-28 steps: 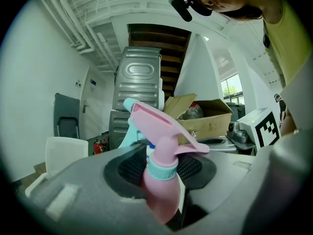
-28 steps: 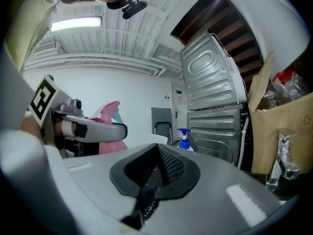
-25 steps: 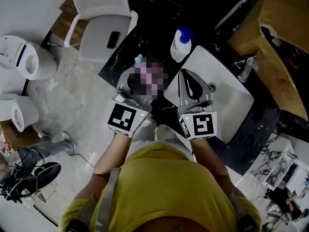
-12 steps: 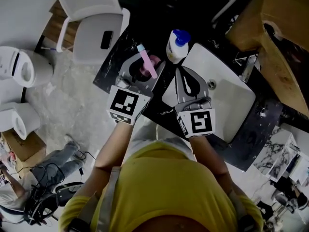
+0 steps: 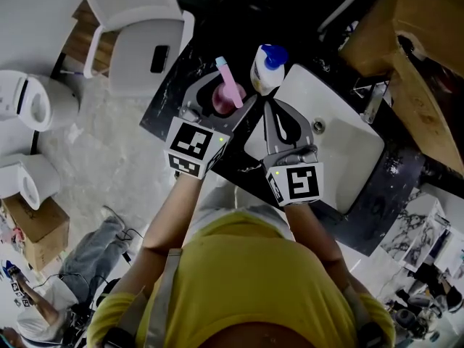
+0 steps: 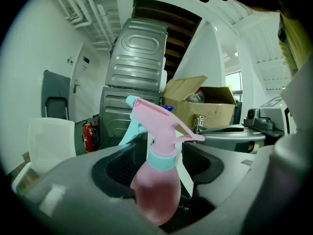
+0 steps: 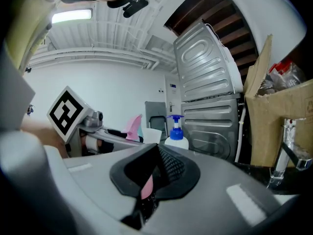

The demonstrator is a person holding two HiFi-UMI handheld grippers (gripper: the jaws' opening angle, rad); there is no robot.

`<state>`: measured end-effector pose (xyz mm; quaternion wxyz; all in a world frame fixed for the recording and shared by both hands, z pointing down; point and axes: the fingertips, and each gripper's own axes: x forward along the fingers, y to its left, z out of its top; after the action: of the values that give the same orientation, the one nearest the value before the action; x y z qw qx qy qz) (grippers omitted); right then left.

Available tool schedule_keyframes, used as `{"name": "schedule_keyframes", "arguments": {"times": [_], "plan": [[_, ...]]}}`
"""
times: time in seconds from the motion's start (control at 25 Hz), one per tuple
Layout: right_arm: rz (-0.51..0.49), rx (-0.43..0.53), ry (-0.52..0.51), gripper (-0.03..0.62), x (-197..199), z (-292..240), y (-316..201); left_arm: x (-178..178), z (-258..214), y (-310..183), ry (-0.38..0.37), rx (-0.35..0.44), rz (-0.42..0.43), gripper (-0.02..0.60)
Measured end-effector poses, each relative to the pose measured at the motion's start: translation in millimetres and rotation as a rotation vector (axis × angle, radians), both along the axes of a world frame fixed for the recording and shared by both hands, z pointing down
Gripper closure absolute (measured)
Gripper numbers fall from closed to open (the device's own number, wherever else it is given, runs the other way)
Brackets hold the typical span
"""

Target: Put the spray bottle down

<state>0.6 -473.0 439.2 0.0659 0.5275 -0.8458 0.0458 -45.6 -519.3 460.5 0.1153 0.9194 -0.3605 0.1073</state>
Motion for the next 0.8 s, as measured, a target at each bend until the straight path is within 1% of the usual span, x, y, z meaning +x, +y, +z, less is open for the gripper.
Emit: {"name": "schedule_keyframes", "arguments": {"times": [0.16, 0.2, 0.36, 0.56, 0.64, 0.68, 0.72, 0.8], "plan": [[-0.007, 0.007, -0.001, 0.594, -2, -3, 4, -2, 4, 4, -0.028, -0.010, -0.004, 0.211], [-0.009, 0.009, -0.001, 0.594, -2, -3, 5, -3, 5, 6, -0.033, -0.013, -0.002, 0.206], [-0.017, 0.013, -0.001, 0.594, -1, -5, 11, -10, 6, 17, -0.055, -0.018, -0.008, 0.204], [-0.020, 0.023, -0.011, 0.594, 0, -10, 22, -23, -5, 35, -0.063, 0.007, -0.046, 0.206], [-0.025, 0.037, -0.013, 0.594, -1, -16, 27, -29, -14, 43, -0.073, 0.031, -0.064, 0.206], [-0.028, 0.044, -0.015, 0.594, -2, -19, 30, -32, -19, 48, -0.077, 0.047, -0.075, 0.211], [-0.031, 0.050, -0.017, 0.594, -3, -22, 33, -36, -25, 52, -0.077, 0.066, -0.092, 0.239], [-0.037, 0.064, -0.024, 0.594, -4, -29, 40, -44, -40, 61, -0.054, 0.105, -0.134, 0.345]]}}
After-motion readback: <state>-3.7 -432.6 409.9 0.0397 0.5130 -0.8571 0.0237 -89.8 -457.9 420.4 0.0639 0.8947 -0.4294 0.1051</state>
